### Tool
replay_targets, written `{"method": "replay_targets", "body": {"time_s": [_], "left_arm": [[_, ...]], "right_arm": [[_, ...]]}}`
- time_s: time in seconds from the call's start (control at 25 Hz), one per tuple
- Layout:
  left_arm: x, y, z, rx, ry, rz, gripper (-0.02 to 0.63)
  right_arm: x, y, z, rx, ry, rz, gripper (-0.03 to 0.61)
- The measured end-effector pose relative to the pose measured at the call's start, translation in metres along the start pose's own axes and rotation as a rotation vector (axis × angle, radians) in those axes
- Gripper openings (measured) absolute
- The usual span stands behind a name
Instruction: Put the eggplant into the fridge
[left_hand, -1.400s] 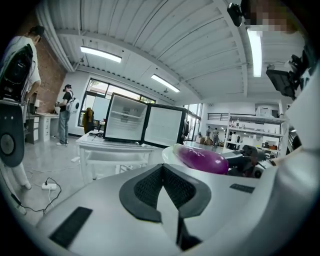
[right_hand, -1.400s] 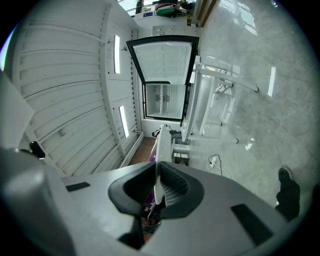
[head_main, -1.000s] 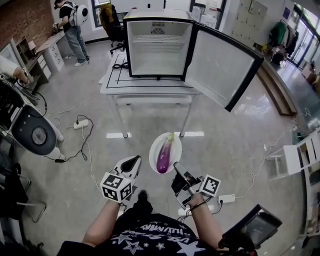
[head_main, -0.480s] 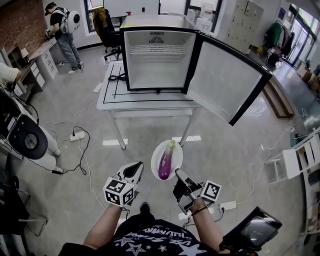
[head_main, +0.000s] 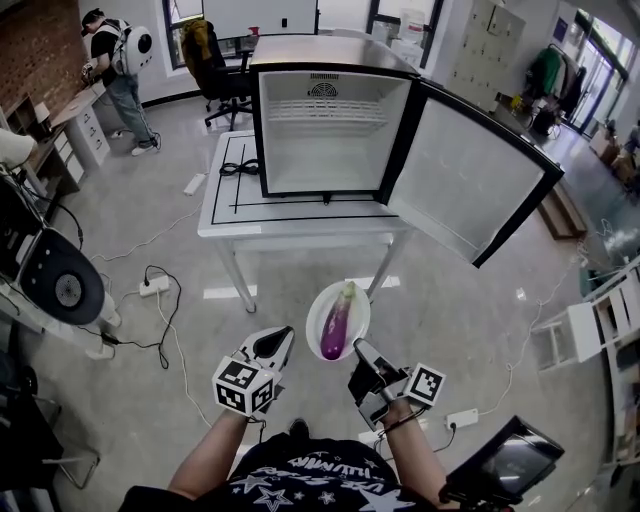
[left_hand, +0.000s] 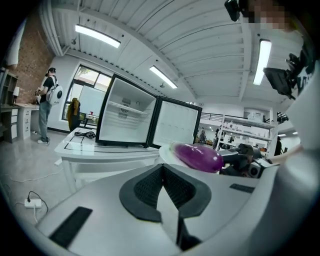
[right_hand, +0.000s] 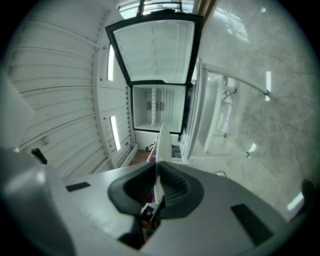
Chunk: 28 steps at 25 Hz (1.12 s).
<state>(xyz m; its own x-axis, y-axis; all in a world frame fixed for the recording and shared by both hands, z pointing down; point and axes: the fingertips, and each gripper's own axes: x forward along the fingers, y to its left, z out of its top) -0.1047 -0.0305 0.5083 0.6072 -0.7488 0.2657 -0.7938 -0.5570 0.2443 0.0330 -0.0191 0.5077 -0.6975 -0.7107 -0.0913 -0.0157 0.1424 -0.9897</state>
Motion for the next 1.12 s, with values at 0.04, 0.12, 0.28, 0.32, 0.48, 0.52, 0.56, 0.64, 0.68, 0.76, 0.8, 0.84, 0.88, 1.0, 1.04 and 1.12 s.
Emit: {"method": "replay_targets", "body": {"time_s": [0.04, 0.12, 0.28, 0.32, 0.48, 0.52, 0.56, 0.64, 0.68, 0.76, 0.8, 0.84, 0.88, 1.0, 1.04, 1.12], "left_arm": [[0.001, 0.005, 0.002, 0.005, -0.003, -0.003, 0.009], [0.003, 0.015, 0.006, 0.006, -0.014, 0.000, 0.009], [0.004, 0.030, 0.011, -0.011, -0.023, 0.004, 0.009], [0.004, 0.032, 0.011, -0.013, -0.023, 0.003, 0.009], [0.009, 0.045, 0.013, -0.024, -0.022, 0.009, 0.009], [0.011, 0.048, 0.013, -0.027, -0.019, 0.014, 0.009], [0.013, 0.051, 0.013, -0.029, -0.016, 0.018, 0.009], [0.018, 0.058, 0.015, -0.030, -0.011, 0.028, 0.009], [0.021, 0.062, 0.016, -0.032, -0.011, 0.035, 0.009], [0.029, 0.073, 0.019, -0.039, -0.015, 0.053, 0.009], [0.034, 0.078, 0.020, -0.042, -0.016, 0.063, 0.009], [0.040, 0.083, 0.021, -0.045, -0.018, 0.070, 0.009], [0.046, 0.088, 0.023, -0.048, -0.019, 0.076, 0.009], [0.066, 0.101, 0.034, -0.054, -0.022, 0.086, 0.009], [0.073, 0.106, 0.038, -0.054, -0.022, 0.088, 0.009], [0.087, 0.114, 0.045, -0.050, -0.019, 0.092, 0.009]], "right_arm": [[0.005, 0.000, -0.001, -0.001, -0.001, 0.002, 0.023], [0.014, -0.001, -0.003, -0.003, -0.003, 0.004, 0.023], [0.026, -0.002, -0.005, -0.006, 0.004, -0.001, 0.023], [0.027, -0.002, -0.004, -0.008, 0.006, -0.004, 0.023], [0.041, -0.006, -0.001, -0.002, 0.015, -0.010, 0.023], [0.045, -0.006, 0.001, 0.000, 0.018, -0.009, 0.023], [0.049, -0.007, 0.003, 0.002, 0.021, -0.008, 0.023], [0.059, -0.009, 0.010, 0.007, 0.028, -0.004, 0.023], [0.065, -0.010, 0.014, 0.006, 0.035, -0.001, 0.023], [0.079, -0.013, 0.023, -0.002, 0.060, 0.009, 0.023], [0.087, -0.013, 0.027, -0.005, 0.074, 0.017, 0.023], [0.094, -0.014, 0.031, -0.008, 0.085, 0.025, 0.023], [0.101, -0.014, 0.037, -0.009, 0.093, 0.031, 0.023], [0.123, -0.017, 0.056, -0.008, 0.107, 0.037, 0.023], [0.130, -0.018, 0.062, -0.007, 0.112, 0.037, 0.023], [0.143, -0.019, 0.075, -0.005, 0.122, 0.039, 0.023]]}}
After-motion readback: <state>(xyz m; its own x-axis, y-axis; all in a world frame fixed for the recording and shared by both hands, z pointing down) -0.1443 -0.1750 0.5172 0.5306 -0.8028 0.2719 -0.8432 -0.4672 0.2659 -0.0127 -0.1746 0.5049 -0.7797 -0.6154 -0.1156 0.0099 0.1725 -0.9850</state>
